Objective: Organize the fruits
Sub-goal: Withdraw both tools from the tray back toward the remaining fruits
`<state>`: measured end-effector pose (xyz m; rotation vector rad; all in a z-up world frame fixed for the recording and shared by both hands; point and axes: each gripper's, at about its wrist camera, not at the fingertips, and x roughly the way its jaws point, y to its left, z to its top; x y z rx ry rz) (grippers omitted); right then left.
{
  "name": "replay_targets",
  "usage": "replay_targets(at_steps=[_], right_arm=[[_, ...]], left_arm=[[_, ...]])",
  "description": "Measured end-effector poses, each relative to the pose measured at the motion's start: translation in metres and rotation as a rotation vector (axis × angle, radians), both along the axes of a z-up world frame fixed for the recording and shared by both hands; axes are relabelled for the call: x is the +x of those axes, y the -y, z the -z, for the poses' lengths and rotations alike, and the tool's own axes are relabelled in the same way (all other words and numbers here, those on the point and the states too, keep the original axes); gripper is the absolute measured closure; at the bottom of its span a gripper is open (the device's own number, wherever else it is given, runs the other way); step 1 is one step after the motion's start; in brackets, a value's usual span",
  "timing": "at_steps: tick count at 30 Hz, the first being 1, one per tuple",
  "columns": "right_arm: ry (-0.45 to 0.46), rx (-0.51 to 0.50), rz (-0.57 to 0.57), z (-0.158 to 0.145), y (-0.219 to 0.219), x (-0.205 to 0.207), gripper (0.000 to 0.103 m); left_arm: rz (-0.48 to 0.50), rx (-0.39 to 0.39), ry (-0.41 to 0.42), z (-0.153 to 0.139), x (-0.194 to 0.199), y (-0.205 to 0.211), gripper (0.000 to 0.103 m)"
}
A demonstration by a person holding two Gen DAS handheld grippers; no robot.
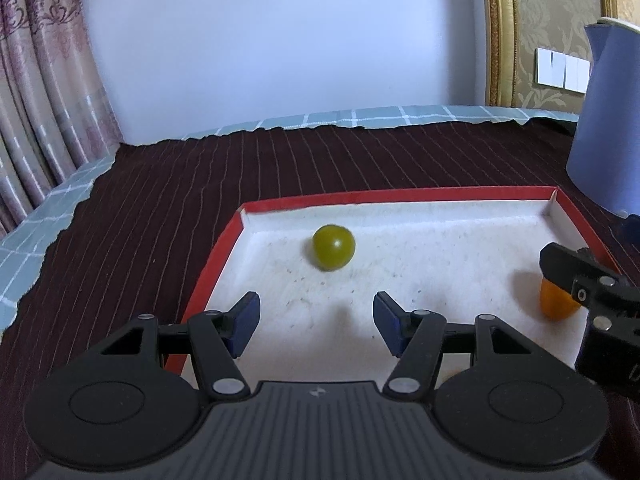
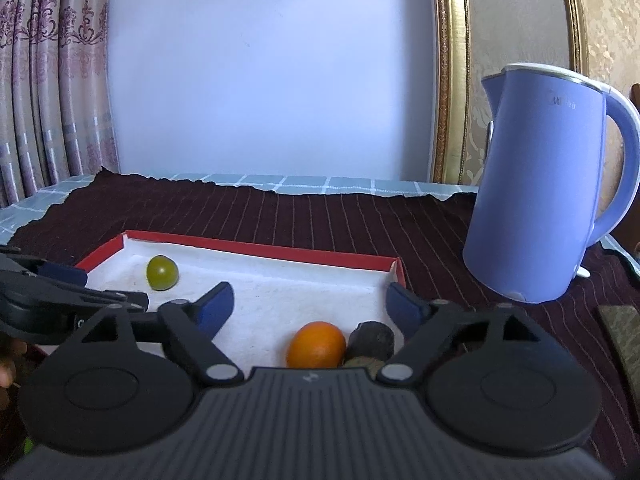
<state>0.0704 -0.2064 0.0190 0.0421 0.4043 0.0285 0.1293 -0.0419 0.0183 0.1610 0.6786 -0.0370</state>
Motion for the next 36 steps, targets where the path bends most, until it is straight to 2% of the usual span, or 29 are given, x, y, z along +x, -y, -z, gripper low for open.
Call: replay_targets(at_steps=[8,13,20,27,36], right_arm=[[0.017,0.005,-0.012,-0.001,-0.006,-0.012,0.007],[0.026,0.015,-0.017,-0.001,-0.010,-0.023,0.000],[0.030,0.059,-0.022,-0.002,-0.016,-0.042,0.000],[0.038,0.045,-0.011,-0.007,-0.030,-0.067,0.000],[0.003,0.021,0.007,-0.006,-0.045,-0.085,0.000]], left_arm=[[-0.017,-0.021,0.016,0.002,-0.019,-0.015,0.041],[-0.024,-0.035,0.026,0.005,-0.031,-0.024,0.034],[-0.045,-0.066,0.024,0.006,-0.046,-0.038,0.034],[-0.067,-0.084,0.029,0.007,-0.061,-0.050,0.031],[-0.066,-0.117,0.062,0.001,-0.084,-0.066,0.030]])
